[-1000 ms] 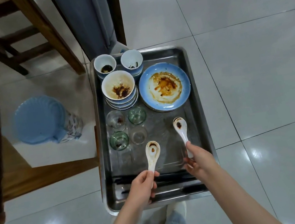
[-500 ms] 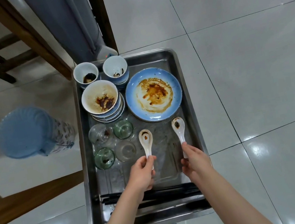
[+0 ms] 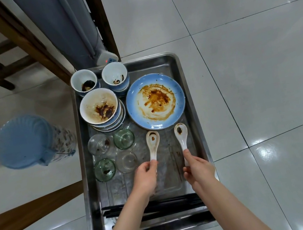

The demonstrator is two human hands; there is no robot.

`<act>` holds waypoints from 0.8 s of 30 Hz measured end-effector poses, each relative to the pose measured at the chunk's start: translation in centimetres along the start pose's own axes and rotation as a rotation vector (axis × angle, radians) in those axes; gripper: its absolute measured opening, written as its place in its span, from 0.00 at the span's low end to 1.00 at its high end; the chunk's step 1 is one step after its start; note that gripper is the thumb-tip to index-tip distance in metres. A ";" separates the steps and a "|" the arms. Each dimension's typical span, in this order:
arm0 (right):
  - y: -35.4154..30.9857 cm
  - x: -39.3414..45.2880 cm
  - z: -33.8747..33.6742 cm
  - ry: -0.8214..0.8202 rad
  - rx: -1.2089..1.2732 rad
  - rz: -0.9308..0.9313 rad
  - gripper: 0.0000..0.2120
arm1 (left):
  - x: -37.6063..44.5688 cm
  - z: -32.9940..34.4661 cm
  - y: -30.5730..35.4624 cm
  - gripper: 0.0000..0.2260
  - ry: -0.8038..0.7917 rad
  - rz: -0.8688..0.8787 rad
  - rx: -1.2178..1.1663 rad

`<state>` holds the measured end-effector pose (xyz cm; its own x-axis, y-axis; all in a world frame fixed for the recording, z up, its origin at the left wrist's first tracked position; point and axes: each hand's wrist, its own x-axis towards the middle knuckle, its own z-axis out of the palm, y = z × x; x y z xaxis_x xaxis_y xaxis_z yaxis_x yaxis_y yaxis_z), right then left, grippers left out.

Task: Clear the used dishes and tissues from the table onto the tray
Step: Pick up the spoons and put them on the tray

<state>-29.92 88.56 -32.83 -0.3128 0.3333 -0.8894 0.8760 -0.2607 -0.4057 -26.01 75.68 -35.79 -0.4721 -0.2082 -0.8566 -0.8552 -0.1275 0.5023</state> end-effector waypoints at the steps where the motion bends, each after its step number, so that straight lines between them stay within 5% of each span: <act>1: 0.0 -0.1 0.0 -0.001 0.010 0.008 0.09 | -0.1 0.1 0.1 0.10 0.011 -0.014 -0.012; 9: -0.4 -0.5 -0.2 -0.041 0.128 0.105 0.02 | -0.5 0.3 0.5 0.06 0.064 -0.061 -0.013; 24: -0.4 -0.3 -0.5 -0.072 0.016 0.033 0.04 | -1.0 0.5 0.4 0.03 0.037 0.044 0.021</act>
<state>-30.01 88.99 -32.27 -0.3097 0.2578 -0.9152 0.8805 -0.2855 -0.3784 -25.95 76.33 -34.81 -0.5014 -0.2487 -0.8287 -0.8383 -0.0975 0.5364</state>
